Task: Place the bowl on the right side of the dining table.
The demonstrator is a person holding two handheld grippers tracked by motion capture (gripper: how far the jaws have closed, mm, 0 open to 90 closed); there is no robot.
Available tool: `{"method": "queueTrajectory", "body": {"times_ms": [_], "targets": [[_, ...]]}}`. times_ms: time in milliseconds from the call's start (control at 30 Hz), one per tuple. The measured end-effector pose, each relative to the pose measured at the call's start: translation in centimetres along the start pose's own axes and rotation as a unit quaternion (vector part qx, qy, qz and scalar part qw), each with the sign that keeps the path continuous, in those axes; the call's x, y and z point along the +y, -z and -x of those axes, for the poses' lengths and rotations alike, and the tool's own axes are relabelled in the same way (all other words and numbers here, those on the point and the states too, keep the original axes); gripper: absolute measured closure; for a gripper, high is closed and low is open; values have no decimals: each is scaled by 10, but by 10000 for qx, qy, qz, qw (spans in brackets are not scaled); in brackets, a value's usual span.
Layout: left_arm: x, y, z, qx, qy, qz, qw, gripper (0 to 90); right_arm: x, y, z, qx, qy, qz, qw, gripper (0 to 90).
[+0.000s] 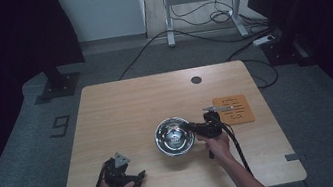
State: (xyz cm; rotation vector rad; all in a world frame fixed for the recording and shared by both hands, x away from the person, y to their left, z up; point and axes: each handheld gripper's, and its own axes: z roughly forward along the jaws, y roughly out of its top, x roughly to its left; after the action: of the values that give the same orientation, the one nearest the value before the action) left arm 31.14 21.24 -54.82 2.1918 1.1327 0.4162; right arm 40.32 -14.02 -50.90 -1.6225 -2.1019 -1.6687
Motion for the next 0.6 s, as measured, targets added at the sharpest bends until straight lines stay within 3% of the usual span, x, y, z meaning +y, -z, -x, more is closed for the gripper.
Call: {"method": "queueTrajectory", "body": {"times_ms": [600], "targets": [[0,0,0,0,0,1,10000,0,8,15,8,-36,-126,256,9996,831]]}}
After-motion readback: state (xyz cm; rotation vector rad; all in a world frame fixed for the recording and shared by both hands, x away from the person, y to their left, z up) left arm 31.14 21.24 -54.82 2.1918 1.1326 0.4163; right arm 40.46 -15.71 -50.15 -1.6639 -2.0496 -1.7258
